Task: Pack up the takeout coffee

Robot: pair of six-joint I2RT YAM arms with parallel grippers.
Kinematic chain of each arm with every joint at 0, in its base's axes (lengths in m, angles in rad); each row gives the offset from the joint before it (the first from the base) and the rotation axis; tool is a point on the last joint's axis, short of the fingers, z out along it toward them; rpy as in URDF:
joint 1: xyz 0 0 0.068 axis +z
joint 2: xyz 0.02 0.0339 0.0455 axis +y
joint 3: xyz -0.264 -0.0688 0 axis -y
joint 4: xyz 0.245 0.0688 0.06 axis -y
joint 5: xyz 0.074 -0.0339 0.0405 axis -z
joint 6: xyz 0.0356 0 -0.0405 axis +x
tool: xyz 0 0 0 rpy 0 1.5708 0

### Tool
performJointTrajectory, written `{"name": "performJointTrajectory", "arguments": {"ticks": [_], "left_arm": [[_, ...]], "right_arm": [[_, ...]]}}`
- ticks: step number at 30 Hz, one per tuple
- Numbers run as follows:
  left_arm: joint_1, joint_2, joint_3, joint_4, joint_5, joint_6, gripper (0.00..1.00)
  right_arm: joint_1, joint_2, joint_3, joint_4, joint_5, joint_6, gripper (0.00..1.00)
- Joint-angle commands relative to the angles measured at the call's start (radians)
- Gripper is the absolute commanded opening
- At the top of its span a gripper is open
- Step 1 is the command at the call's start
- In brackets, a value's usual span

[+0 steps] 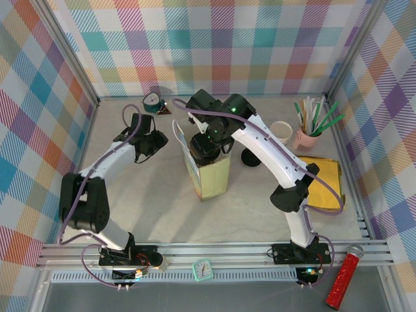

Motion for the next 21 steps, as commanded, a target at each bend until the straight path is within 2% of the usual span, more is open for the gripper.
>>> {"name": "performJointTrajectory", "arguments": {"ticks": [1, 9, 21], "left_arm": [[0.004, 0.085, 0.055, 0.125, 0.071, 0.012, 0.36], [-0.034, 0.212, 0.125, 0.215, 0.159, 0.011, 0.35], [-0.109, 0.111, -0.020, 0.254, 0.136, -0.022, 0.33]], "right_arm": [[-0.006, 0.006, 0.024, -0.006, -0.017, 0.020, 0.67], [-0.015, 0.015, 0.023, -0.034, -0.029, 0.030, 0.67], [-0.018, 0.016, -0.014, -0.104, -0.031, 0.025, 0.68]]}}
